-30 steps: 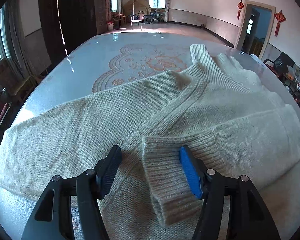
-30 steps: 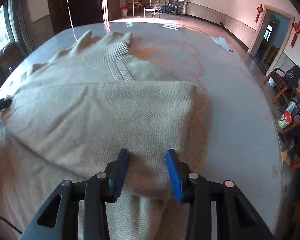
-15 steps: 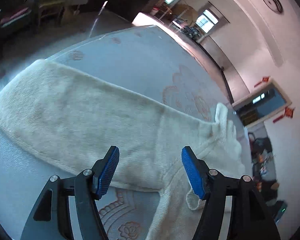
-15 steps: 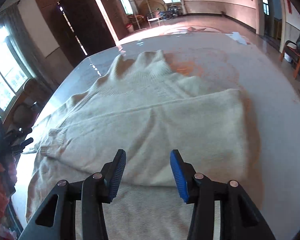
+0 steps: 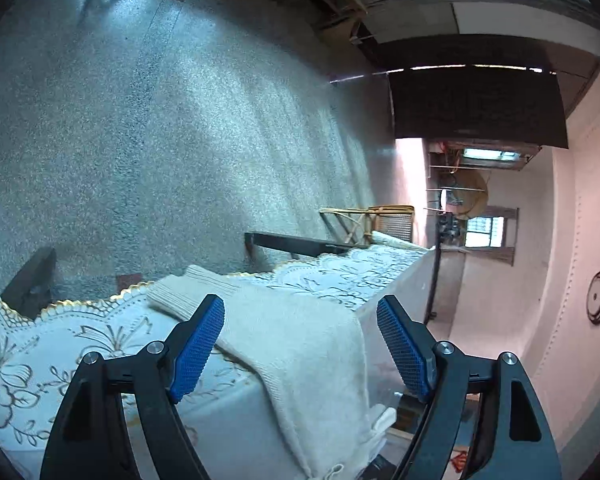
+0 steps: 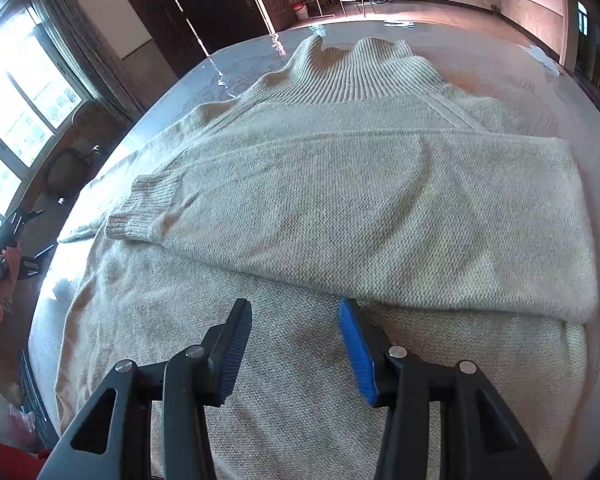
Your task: Fold clothes
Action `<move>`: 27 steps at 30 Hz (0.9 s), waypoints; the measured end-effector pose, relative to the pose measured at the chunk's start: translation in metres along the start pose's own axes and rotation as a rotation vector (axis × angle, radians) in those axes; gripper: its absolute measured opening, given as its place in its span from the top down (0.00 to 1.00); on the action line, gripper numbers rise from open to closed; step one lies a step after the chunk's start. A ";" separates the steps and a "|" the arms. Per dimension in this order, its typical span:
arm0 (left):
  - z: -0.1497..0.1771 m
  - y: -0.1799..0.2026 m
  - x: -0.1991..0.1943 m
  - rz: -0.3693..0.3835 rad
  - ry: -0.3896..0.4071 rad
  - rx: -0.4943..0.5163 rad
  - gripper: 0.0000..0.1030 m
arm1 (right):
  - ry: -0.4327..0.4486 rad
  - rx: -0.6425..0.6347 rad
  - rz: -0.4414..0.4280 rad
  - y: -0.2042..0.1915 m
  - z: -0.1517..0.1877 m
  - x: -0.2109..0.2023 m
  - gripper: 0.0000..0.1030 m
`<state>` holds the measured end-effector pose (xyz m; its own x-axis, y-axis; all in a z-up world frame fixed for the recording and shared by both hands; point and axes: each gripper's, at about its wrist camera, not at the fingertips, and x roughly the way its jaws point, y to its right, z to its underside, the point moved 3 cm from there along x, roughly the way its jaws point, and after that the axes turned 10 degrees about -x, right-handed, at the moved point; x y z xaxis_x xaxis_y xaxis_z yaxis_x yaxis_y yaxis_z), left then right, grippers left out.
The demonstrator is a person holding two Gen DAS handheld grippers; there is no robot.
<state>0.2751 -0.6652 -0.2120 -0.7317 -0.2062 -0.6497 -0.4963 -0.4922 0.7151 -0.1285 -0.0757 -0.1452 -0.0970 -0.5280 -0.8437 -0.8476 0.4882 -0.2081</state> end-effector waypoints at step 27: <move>0.016 0.005 0.065 0.428 -0.018 -0.207 0.91 | -0.056 0.048 0.007 0.007 -0.009 0.003 0.52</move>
<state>0.2178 -0.6680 -0.2463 -0.8591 -0.4130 -0.3022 -0.0465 -0.5250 0.8498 -0.1391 -0.0804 -0.1451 -0.0727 -0.4850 -0.8715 -0.8205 0.5258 -0.2242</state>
